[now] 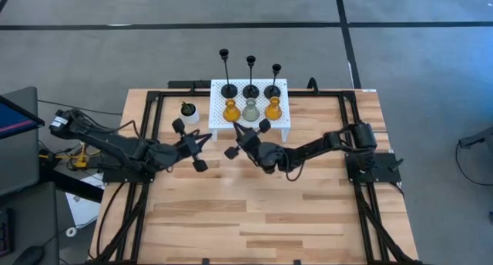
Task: Pick & Place candle stick holders
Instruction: Put the yellow glass candle holder on the shelf aligned with the other green and yellow glass candle holders
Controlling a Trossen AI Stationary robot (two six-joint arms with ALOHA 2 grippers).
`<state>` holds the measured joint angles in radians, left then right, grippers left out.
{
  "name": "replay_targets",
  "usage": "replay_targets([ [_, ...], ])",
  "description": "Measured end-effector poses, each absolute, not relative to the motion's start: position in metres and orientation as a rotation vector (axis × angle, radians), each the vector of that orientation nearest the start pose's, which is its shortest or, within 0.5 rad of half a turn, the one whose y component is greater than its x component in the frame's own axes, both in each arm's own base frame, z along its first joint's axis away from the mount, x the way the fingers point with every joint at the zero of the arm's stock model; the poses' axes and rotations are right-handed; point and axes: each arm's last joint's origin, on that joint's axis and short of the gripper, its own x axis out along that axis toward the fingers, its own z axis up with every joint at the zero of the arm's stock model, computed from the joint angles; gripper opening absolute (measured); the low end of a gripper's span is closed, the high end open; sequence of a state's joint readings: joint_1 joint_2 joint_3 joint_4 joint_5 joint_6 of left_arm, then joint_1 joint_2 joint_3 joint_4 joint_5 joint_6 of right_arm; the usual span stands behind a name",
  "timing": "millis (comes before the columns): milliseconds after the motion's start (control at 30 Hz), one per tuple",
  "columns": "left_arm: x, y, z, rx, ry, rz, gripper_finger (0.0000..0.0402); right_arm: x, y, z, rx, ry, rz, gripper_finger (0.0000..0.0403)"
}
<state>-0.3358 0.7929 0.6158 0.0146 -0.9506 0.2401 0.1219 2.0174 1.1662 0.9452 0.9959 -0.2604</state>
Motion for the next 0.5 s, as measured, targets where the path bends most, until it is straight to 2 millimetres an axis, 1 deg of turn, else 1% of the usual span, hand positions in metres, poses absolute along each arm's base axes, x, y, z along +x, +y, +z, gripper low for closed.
replay_targets([
  [67,0.168,-0.034,0.292,0.336,0.211,0.597,0.0005,0.426,0.020,0.210,-0.185,0.022,-0.902,0.0000],
  [233,0.168,-0.034,0.291,0.359,0.219,0.598,0.0005,0.429,-0.001,0.216,-0.178,0.012,-0.951,0.0000],
  [500,0.168,-0.034,0.292,0.360,0.218,0.598,0.0006,0.429,-0.019,0.215,-0.139,-0.003,-0.990,0.0000],
])
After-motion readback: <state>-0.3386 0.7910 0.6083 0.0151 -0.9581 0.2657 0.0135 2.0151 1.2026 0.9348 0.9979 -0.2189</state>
